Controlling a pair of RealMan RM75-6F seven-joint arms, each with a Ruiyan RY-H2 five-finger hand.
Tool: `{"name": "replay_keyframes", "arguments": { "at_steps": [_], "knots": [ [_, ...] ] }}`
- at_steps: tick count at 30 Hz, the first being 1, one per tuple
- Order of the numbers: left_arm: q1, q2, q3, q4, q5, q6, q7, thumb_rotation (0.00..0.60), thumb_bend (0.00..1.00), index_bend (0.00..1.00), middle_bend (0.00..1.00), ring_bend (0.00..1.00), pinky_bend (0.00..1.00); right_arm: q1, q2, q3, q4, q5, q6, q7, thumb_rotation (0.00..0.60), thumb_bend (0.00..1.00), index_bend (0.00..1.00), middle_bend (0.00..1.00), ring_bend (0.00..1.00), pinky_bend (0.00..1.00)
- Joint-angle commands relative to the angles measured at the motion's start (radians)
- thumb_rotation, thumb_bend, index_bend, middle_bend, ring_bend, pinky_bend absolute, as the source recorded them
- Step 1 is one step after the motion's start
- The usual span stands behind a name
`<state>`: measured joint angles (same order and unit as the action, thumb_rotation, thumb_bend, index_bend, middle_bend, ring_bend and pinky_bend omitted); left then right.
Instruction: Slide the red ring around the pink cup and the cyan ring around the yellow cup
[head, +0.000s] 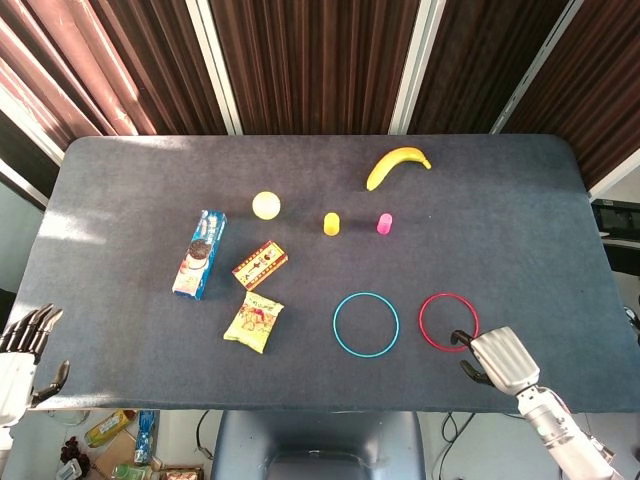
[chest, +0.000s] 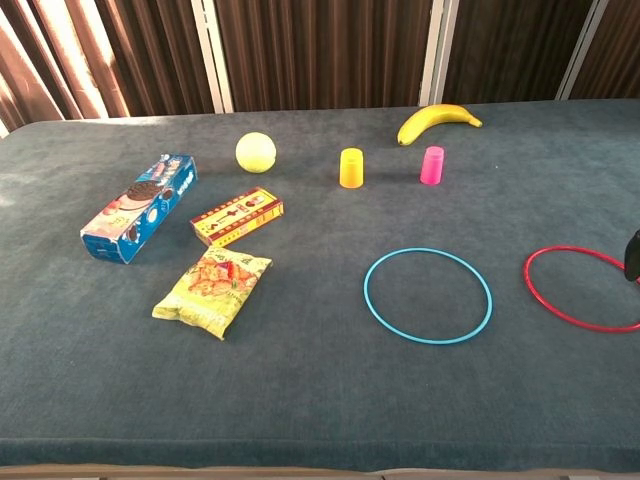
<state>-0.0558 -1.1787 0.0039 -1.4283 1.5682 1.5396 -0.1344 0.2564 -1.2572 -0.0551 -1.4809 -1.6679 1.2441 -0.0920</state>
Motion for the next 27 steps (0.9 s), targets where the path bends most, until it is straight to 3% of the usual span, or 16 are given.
{"name": "replay_keyframes", "arguments": {
  "at_steps": [1,15,27],
  "knots": [
    [-0.002,0.000,0.000,0.003,0.001,-0.003,-0.004,0.600,0.44,0.00,0.00,0.00,0.12,-0.008,-0.013,0.009,-0.022,0.048,-0.027,-0.052,0.600,0.43,0.51,0.95,1.00,1.00],
    [-0.005,0.001,0.000,0.007,0.002,-0.008,-0.009,0.600,0.43,0.00,0.00,0.00,0.12,0.005,-0.118,0.042,0.067,0.151,-0.080,-0.052,0.600,0.43,0.61,0.96,1.00,1.00],
    [-0.002,0.002,0.000,0.007,-0.003,-0.010,-0.010,0.600,0.44,0.00,0.00,0.00,0.12,0.023,-0.181,0.047,0.148,0.169,-0.100,-0.016,0.600,0.43,0.63,0.96,1.00,1.00]
  ]
}}
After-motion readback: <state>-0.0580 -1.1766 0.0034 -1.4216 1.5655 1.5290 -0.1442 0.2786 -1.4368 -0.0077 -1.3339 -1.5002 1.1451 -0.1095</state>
